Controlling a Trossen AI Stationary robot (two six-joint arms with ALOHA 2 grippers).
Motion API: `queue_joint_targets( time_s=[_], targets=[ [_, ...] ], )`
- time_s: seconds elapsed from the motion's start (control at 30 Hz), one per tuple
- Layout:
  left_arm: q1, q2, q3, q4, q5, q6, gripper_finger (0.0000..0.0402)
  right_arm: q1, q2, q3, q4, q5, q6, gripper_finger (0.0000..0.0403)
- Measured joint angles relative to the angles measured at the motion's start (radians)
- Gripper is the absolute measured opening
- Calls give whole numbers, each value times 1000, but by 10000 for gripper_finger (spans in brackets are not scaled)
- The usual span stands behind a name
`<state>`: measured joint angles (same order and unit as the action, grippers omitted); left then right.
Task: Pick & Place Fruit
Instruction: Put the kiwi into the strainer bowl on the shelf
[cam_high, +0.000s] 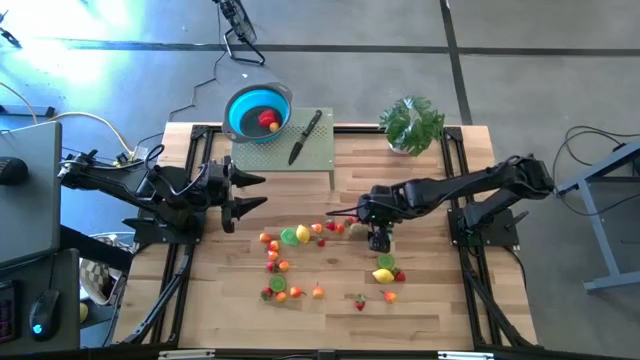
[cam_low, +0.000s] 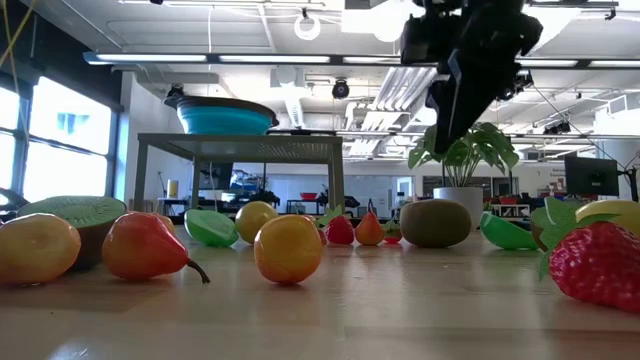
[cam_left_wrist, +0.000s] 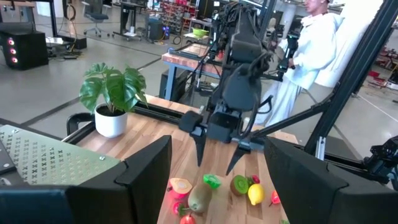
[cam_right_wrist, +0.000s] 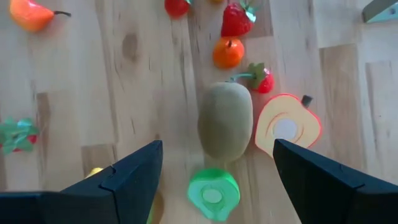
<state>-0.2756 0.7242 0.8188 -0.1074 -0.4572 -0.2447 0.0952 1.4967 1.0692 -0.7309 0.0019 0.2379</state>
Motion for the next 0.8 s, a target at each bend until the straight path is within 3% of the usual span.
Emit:
queue_joint_targets(
  time_s=[0.8],
  targets=[
    [0, 0, 0, 0, 0, 0, 248, 2, 0, -212, 380, 34, 83, 298]
  ],
)
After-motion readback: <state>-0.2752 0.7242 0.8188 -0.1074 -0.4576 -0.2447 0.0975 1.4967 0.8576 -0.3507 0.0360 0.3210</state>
